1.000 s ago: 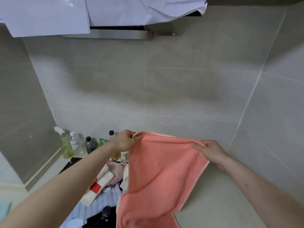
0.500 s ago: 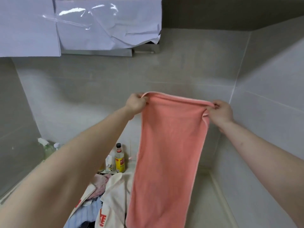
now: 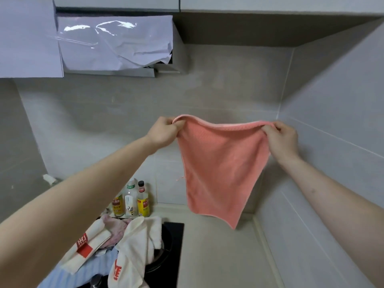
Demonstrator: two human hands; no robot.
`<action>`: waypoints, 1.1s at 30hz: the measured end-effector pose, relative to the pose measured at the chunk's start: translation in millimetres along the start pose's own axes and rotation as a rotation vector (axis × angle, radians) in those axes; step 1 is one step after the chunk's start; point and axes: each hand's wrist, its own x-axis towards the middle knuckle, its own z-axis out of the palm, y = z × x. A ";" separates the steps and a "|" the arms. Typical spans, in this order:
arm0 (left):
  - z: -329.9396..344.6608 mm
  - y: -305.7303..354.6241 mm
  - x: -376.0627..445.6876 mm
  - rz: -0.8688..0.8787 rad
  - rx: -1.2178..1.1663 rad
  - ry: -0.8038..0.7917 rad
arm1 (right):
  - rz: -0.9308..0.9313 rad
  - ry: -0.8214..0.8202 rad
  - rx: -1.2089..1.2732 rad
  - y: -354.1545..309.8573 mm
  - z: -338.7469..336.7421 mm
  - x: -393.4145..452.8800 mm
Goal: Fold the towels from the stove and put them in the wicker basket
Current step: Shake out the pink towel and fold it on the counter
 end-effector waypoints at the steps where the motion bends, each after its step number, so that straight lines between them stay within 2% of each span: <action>1: 2.8 -4.9 -14.7 -0.030 0.046 -0.024 | 0.019 -0.038 0.008 7.9 -2.0 -10.4; 8: 25.2 -77.0 -115.6 -0.156 0.152 -0.295 | 0.192 -0.354 0.047 70.6 -11.5 -113.7; 20: 43.3 -193.1 -273.9 -0.325 0.113 -0.810 | 0.866 -0.786 -0.060 156.2 -50.1 -309.8; 24: 44.1 -213.8 -296.0 -0.300 0.076 -1.002 | 1.027 -0.896 -0.126 160.1 -56.6 -345.4; 26: 48.7 -222.1 -300.2 -0.299 0.102 -1.059 | 1.056 -0.946 -0.114 157.1 -53.7 -355.3; 28: 56.3 -229.7 -303.4 -0.303 0.088 -1.059 | 1.044 -0.922 -0.125 157.4 -50.6 -360.7; 33: 82.3 -250.4 -299.6 -0.282 0.092 -0.928 | 0.813 -0.868 -0.225 163.3 -47.7 -357.5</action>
